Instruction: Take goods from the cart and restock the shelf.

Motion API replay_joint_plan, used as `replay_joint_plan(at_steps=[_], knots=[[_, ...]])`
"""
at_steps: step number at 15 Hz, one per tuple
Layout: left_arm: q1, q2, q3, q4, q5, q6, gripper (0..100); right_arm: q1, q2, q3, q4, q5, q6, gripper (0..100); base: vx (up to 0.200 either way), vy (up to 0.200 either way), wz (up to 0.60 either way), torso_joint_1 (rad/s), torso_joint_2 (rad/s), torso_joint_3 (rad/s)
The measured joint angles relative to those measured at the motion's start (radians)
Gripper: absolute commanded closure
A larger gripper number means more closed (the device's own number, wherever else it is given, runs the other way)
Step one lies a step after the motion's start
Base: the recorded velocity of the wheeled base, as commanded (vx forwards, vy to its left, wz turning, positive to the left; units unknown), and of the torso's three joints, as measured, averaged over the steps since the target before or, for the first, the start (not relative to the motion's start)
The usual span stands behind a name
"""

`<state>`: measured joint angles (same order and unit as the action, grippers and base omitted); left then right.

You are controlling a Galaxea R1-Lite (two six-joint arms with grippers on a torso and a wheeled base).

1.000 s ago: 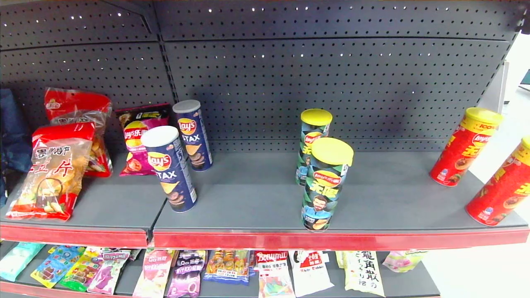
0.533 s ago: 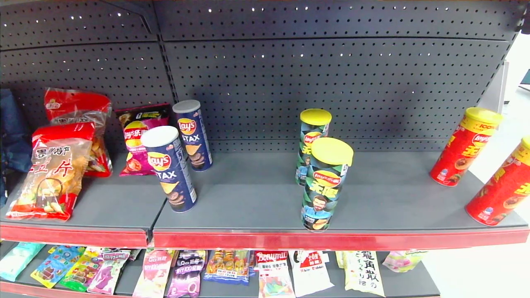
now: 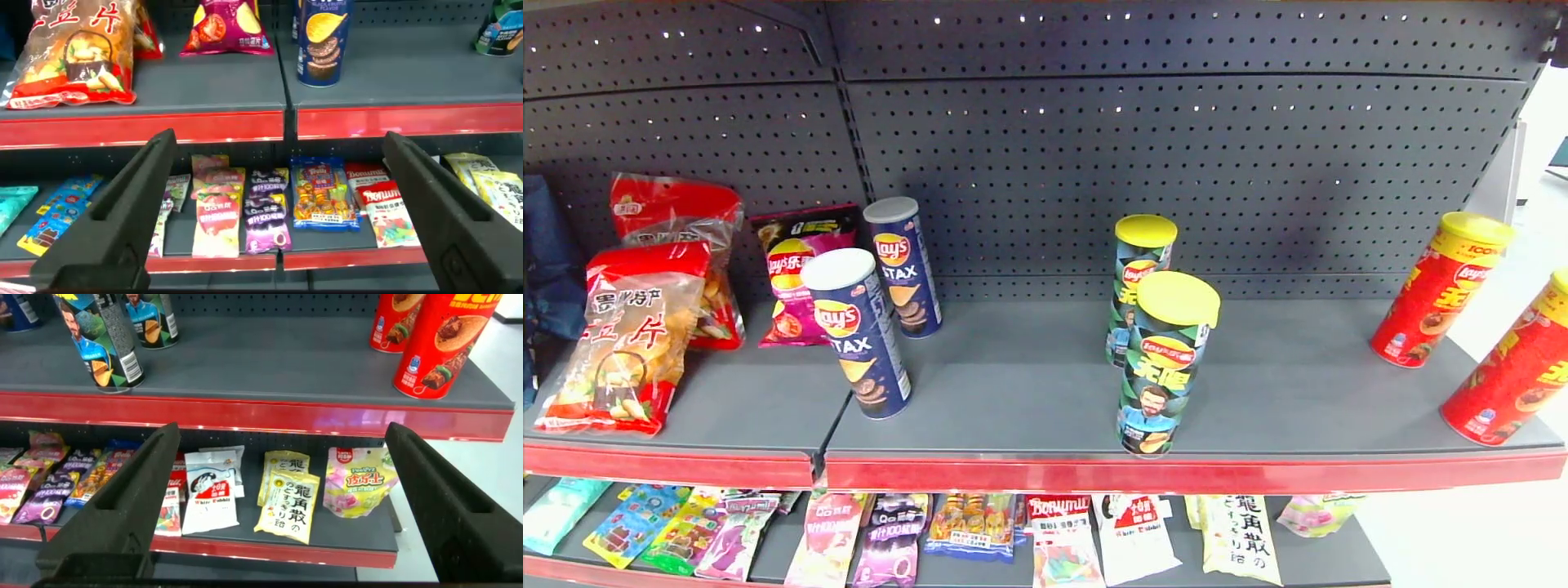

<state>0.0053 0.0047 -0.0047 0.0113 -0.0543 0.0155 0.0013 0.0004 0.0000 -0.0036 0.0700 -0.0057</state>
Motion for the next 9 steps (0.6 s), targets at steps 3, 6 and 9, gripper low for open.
replay_joint_plan(at_steps=[3,6,9], knots=[[0.0,0.0,0.0,0.0,0.0,0.0,0,0.0,0.0,0.0,0.0,0.004,-0.008,0,0.0,0.0,0.0,0.0,0.0,0.0],[0.0,0.0,0.0,0.0,0.0,0.0,0,0.001,0.0,0.0,0.001,0.001,-0.007,0,0.0,0.0,0.0,0.0,0.0,0.0],[0.0,0.0,0.0,0.0,0.0,0.0,0,0.0,0.0,0.0,0.001,-0.001,0.01,0,0.0,0.0,0.0,0.0,0.0,0.0]])
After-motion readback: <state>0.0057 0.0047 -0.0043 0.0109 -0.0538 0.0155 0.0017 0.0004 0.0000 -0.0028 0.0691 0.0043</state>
